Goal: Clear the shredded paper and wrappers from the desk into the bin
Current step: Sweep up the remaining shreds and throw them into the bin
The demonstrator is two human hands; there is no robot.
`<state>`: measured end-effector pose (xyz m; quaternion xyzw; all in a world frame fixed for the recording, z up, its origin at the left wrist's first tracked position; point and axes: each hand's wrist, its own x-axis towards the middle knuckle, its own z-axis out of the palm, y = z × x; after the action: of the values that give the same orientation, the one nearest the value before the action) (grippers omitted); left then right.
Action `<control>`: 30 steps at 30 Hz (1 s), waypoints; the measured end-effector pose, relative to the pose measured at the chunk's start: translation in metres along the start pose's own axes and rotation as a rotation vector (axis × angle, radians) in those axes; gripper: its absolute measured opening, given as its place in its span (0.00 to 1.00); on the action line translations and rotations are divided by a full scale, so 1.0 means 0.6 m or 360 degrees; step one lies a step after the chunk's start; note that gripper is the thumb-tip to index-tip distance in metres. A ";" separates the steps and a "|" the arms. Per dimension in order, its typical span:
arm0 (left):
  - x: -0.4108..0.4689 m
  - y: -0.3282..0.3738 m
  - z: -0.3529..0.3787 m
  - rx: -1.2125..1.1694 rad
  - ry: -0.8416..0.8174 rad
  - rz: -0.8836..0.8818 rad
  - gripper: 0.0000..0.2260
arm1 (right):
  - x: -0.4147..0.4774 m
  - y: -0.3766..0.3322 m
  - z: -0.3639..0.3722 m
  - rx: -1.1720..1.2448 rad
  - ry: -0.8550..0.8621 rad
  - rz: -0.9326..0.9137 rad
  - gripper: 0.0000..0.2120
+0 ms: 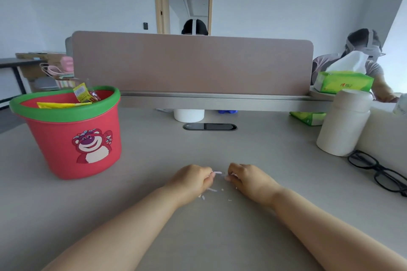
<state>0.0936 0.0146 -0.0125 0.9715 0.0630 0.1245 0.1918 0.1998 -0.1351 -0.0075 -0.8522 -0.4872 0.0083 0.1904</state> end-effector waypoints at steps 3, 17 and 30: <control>-0.012 -0.001 -0.031 -0.0160 0.0122 -0.0087 0.19 | 0.004 -0.014 -0.017 0.0213 0.0075 0.0052 0.07; -0.064 -0.066 -0.343 0.0357 0.1096 0.0020 0.17 | 0.138 -0.212 -0.084 0.0570 0.0406 -0.0343 0.08; -0.065 -0.233 -0.462 0.0253 0.0155 -0.0752 0.16 | 0.282 -0.385 -0.109 0.0682 0.0584 -0.0644 0.17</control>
<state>-0.0281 0.2353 0.1728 0.9347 0.3070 0.1175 0.1351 0.1108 0.0899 0.1590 -0.6662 -0.5912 -0.0810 0.4473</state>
